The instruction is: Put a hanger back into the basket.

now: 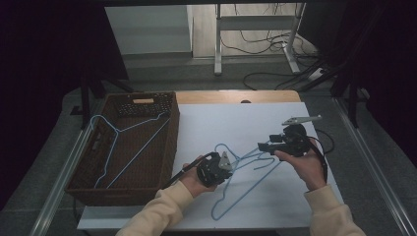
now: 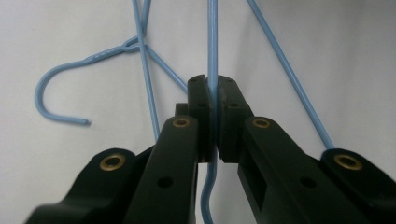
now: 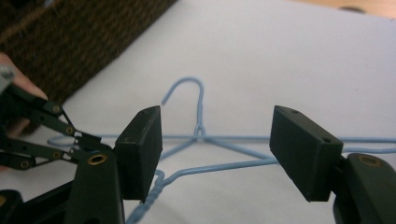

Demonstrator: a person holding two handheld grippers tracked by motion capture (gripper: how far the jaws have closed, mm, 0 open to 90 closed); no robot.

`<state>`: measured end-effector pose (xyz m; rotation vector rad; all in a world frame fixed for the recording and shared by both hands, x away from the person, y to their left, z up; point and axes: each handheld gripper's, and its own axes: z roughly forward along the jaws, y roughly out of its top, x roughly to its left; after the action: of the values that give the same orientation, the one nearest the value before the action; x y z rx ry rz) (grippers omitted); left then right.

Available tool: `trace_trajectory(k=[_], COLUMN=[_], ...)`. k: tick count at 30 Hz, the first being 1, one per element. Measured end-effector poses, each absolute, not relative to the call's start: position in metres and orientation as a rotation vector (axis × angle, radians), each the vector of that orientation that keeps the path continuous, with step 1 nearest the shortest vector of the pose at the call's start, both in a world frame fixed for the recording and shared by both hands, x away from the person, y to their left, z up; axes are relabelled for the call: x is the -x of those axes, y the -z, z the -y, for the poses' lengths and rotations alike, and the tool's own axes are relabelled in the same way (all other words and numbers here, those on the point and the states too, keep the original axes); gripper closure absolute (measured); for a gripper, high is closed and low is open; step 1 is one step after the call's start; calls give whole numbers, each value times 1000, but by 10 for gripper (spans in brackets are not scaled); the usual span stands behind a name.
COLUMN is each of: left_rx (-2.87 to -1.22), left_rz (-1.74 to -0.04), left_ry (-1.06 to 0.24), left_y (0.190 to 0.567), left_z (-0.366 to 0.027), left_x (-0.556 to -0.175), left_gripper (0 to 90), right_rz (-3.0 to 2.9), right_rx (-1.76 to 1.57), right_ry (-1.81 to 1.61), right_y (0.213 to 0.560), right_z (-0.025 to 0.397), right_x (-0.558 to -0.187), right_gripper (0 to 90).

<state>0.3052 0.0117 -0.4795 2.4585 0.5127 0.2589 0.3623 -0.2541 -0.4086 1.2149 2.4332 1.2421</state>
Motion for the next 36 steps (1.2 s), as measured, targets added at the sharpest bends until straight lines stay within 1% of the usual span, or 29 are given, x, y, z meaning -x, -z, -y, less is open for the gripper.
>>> trace_trajectory(k=[8,12,18,28,36], left_rx=[-2354,-2285,-2214,-2154,-2114], left_rz=[-624,-689,-729,-738,-766], left_ry=[-234,-218,-181,-190,-199], left_y=[466,459,447,426,410], left_z=[-22,-28,-35,-49,-69], left_x=[-307,-310,-309,-304,-305], left_gripper=[864,865,865,865,865], right_rz=[-2300,-2311,-2346,-2430,-2467], right_rx=[-1246,-1235,-1210,-1176,-1142], right_ry=[-1335,-1311,-1278,-1220,-1199], right_y=[401,403,415,441,446], right_z=[281,289,292,290,286], right_x=[-350,-344,-340,-336,-334], right_gripper=[342,310,282,270,265])
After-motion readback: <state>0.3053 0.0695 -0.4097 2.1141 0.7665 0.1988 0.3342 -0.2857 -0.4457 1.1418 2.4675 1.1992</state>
